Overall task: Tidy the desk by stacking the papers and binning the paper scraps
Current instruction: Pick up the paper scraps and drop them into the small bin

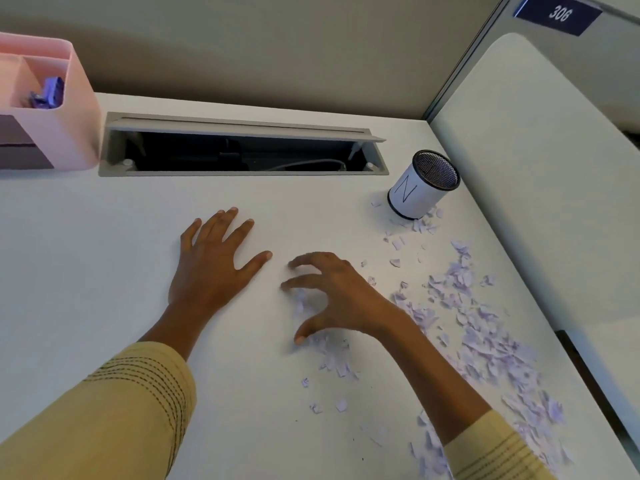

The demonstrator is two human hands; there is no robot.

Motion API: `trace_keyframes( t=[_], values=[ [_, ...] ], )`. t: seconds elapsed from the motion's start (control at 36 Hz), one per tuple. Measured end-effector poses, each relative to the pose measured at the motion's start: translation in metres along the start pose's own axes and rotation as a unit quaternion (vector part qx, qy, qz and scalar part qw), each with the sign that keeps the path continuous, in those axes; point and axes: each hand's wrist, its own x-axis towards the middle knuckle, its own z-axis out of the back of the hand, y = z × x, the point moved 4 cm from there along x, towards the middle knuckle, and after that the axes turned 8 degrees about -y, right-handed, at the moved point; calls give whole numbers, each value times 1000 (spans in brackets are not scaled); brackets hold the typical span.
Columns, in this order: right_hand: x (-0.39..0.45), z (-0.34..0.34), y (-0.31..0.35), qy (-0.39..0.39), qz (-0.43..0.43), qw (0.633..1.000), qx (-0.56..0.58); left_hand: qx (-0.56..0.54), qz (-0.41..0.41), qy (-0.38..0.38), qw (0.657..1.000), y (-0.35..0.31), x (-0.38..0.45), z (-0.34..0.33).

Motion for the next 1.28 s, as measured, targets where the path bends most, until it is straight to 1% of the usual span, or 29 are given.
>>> trace_keyframes(
  t=[0.08,0.17,0.31,0.39,0.5,0.67,0.75,0.83,0.92,0.97,1.03,1.17,1.19,1.22,1.28],
  values=[
    [-15,-3,4,20,19,999,-28,-1,5,0,1000,0,0,0],
    [-27,-1,3,43,8,997,-60,-2,7,1,1000,0,0,0],
    [-36,6,-4,62,-39,997,19,1,3,-2,1000,-1,-1,2],
    [-38,10,-13,45,-59,996,48,-1,3,-4,1000,-2,-1,3],
    [-38,22,-30,6,-77,997,29,-7,6,-3,1000,-2,-1,5],
    [-37,55,-62,-82,-148,985,18,-7,2,-2,1000,-3,-1,4],
    [-35,91,-78,-167,-181,969,31,-4,5,-2,1000,-3,-2,5],
    [-29,133,-91,-270,-195,942,29,-7,7,0,1000,-4,-2,5],
    [-19,171,-103,-376,-208,903,-14,-1,5,3,1000,-4,-1,5],
    [-12,189,-112,-421,-225,878,-39,0,5,4,1000,-4,-1,5],
    [-4,198,-121,-435,-244,866,-28,-6,11,2,1000,-5,-2,6],
    [4,202,-139,-406,-271,872,46,-6,9,2,1000,-7,-2,8],
    [3,203,-142,-410,-276,867,65,-5,8,4,1000,-7,-2,8],
    [0,204,-146,-425,-280,856,89,-5,9,4,1000,-7,-2,8],
    [-6,205,-156,-478,-290,821,114,-5,11,4,1000,-7,-2,9]
  ],
)
